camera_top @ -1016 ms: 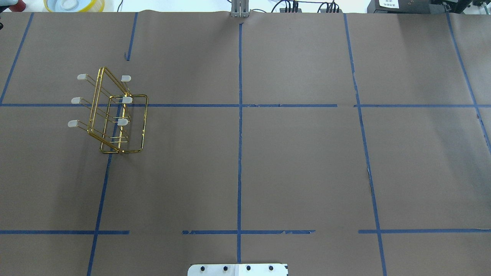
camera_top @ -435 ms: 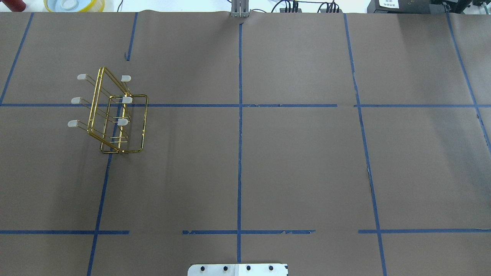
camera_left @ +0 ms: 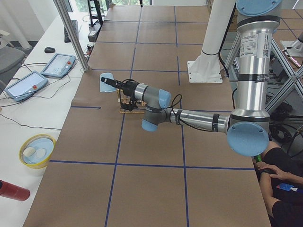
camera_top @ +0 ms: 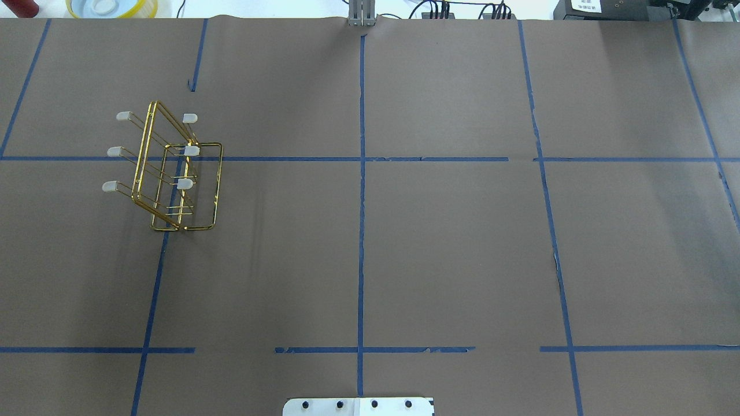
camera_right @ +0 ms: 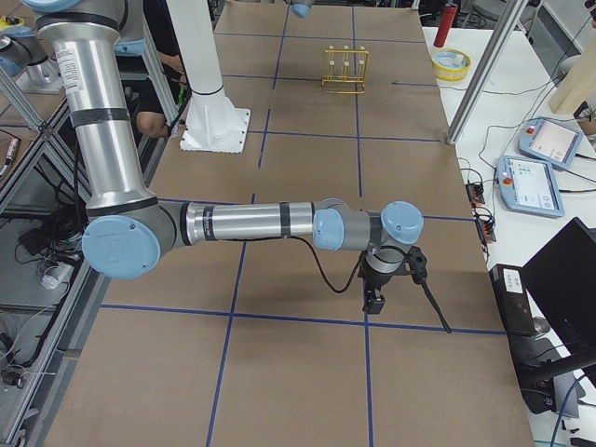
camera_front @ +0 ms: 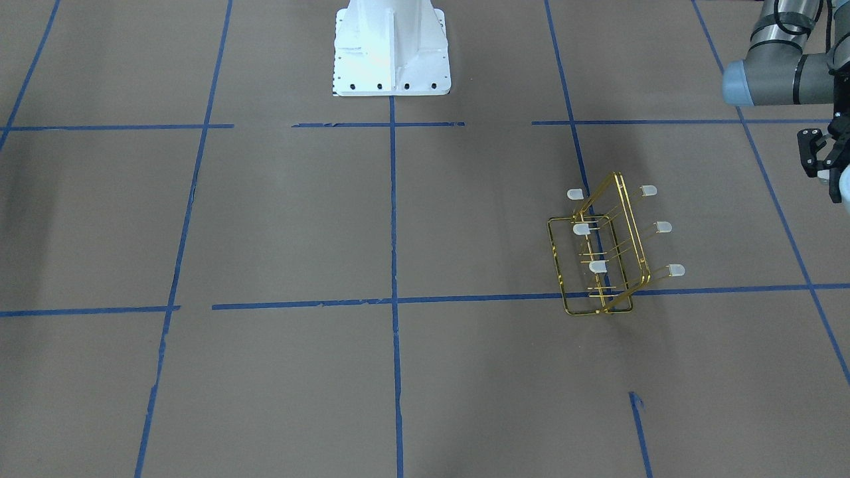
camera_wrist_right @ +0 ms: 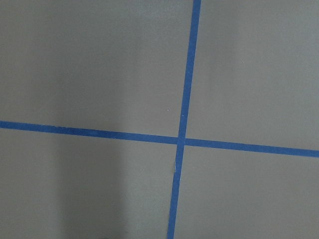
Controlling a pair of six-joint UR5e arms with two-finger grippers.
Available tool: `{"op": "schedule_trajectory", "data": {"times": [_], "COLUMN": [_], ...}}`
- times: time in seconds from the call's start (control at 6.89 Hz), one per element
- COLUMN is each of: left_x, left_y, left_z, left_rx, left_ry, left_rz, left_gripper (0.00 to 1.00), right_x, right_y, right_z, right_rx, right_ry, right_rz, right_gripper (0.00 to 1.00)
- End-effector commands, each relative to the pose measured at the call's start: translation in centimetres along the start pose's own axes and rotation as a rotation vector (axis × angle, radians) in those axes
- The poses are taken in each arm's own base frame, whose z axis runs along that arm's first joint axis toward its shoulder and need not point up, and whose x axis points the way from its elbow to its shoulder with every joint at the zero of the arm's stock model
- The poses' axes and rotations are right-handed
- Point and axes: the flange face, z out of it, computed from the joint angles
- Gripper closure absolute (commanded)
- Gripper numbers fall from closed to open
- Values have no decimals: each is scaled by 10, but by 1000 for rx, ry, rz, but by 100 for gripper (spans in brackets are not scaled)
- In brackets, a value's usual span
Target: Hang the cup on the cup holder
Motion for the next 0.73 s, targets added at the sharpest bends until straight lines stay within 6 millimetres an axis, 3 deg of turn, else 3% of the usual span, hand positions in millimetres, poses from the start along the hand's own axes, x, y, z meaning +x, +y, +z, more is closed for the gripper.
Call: {"op": "schedule_trajectory", "data": {"times": [0.0,0.44,0.58], "left_x": [-40,-77,-102], "left_y": [1,2,2], "left_z": [-18,-43,-56], "left_rx": [-41,-70,-69], "left_ry": [48,133,179], "left_rz": [-160,-382,-481], "left_gripper": [100,100,100], "right_x": [0,0,0], "right_y": [0,0,0], "right_z": [0,0,0], "right_rx": [0,0,0], "right_ry": [0,0,0], "right_rz": [0,0,0], "right_gripper": [0,0,0]}}
